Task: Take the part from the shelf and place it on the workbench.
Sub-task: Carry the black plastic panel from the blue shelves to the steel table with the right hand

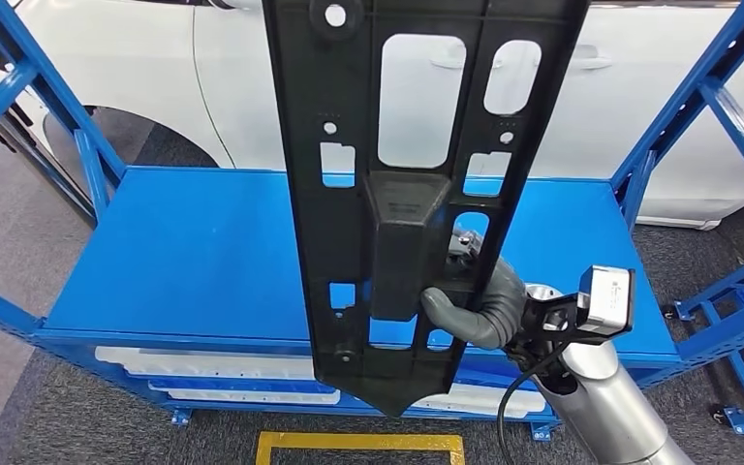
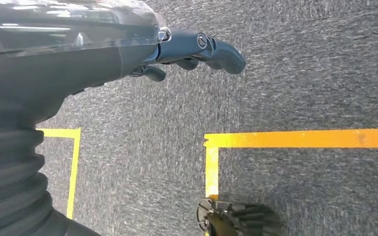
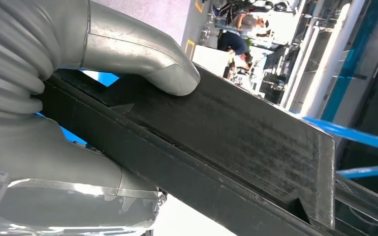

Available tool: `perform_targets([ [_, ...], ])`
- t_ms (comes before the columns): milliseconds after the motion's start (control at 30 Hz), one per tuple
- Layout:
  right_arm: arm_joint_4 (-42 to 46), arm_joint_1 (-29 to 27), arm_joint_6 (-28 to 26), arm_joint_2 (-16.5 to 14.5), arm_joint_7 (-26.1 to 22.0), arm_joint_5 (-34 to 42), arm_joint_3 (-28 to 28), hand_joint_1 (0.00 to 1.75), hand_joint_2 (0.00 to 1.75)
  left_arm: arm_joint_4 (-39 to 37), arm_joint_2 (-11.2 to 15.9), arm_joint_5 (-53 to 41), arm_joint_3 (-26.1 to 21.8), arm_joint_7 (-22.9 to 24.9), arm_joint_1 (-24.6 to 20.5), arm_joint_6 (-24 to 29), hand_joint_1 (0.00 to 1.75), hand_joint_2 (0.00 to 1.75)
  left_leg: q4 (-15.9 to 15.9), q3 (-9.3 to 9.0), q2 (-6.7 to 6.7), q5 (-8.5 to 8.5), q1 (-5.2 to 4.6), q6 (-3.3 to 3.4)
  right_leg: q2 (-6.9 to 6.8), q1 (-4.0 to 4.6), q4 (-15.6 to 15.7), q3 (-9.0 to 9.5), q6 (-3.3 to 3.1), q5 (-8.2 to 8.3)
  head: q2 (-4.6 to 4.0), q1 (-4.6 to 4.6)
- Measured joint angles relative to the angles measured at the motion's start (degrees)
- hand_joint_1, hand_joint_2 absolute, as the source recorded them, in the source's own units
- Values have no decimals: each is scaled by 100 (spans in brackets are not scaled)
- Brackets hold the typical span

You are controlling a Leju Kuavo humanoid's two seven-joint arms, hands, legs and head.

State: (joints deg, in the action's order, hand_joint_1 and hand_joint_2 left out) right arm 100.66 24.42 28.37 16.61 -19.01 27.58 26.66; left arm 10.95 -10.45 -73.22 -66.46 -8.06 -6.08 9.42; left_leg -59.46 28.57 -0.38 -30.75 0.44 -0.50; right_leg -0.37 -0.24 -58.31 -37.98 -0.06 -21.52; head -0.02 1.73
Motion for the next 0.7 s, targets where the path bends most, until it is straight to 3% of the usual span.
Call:
perform_targets([
  [33, 5, 20, 1, -3, 16, 14, -9, 171, 175, 0, 2, 7, 0, 1, -9, 3, 0, 175, 143, -61, -5, 38, -13, 37, -1, 1, -4, -19, 34, 43, -1, -1],
  [100, 12, 48, 3, -9, 34, 39, -18, 171, 175, 0, 5, 22, -1, 2, -10, 7, 0, 175, 158, -5, -9, 122, -32, 116, 0, -4, 29, -31, 106, 145, 0, -1],
  [133, 14, 54, 4, -11, 36, 45, -20, 171, 175, 0, 8, 30, -2, 2, -9, 6, 0, 175, 164, 28, 0, 181, -27, 156, 5, -13, 36, -45, 138, 155, 0, -1],
  [167, 16, 56, 6, -13, 38, 49, -23, 171, 175, 0, 12, 34, -3, 2, -11, 7, 0, 175, 174, 76, 10, 250, -20, 198, 12, -20, -15, -86, 170, 61, 0, -1],
  [233, 19, 58, 8, -13, 40, 50, -28, 171, 175, 0, 17, 37, -3, 1, -24, 8, 0, 175, 190, 223, 32, 407, -3, 261, 23, -41, -462, -256, 229, -448, 0, -2],
  [300, 21, 50, 2, -16, 39, 50, -29, 171, 175, 0, 18, 37, -3, -2, -26, 7, 0, 175, 185, 416, 37, 546, -8, 280, 24, -52, -1244, -443, 272, -1003, 1, -2],
  [333, 21, 42, -5, -19, 39, 45, -28, 171, 175, 0, 18, 37, -3, -5, -22, 5, 0, 175, 181, 514, 38, 610, -11, 279, 25, -53, -1550, -467, 280, -1104, 0, -2],
  [367, 21, 32, -18, -21, 39, 38, -27, 171, 175, 0, 18, 36, -3, -11, -19, 4, 0, 175, 177, 607, 38, 670, -15, 276, 25, -52, -1695, -408, 278, -1074, 0, -2],
  [400, 21, 23, -33, -22, 38, 28, -26, 171, 175, 0, 18, 35, -3, -21, -18, 2, 0, 175, 171, 693, 37, 727, -20, 270, 25, -50, -1628, -243, 263, -942, 0, -2],
  [467, 30, 14, -60, -27, 35, 9, -26, 171, 175, 0, 16, 34, -3, -48, -18, -2, 0, 175, 158, 821, 33, 828, -31, 251, 24, -27, -921, 363, 188, -713, 0, -2],
  [533, 56, 13, -68, -32, 28, 1, -26, 171, 175, 0, 9, 37, -3, -67, -18, -4, 0, 175, 151, 875, 33, 907, -38, 202, 13, 21, -83, 940, 98, -789, 0, -2],
  [567, 71, 16, -66, -33, 23, 1, -26, 171, 175, 0, 7, 40, -3, -69, -19, -5, 0, 175, 155, 879, 37, 943, -30, 168, 10, 49, 143, 1074, 60, -864, -1, -1],
  [633, 84, 17, -60, -36, 18, -1, -23, 171, 175, 0, 7, 48, -3, -70, -19, -6, 0, 175, 178, 879, 45, 1015, -16, 93, 7, 60, 253, 1095, -6, -824, 0, -2],
  [700, 85, 20, -56, -45, 17, -4, -20, 171, 175, 0, 10, 53, -3, -69, -10, -4, 0, 175, 43, 952, 40, 881, -12, 33, -10, 34, 310, 1052, -86, -709, 0, -2],
])
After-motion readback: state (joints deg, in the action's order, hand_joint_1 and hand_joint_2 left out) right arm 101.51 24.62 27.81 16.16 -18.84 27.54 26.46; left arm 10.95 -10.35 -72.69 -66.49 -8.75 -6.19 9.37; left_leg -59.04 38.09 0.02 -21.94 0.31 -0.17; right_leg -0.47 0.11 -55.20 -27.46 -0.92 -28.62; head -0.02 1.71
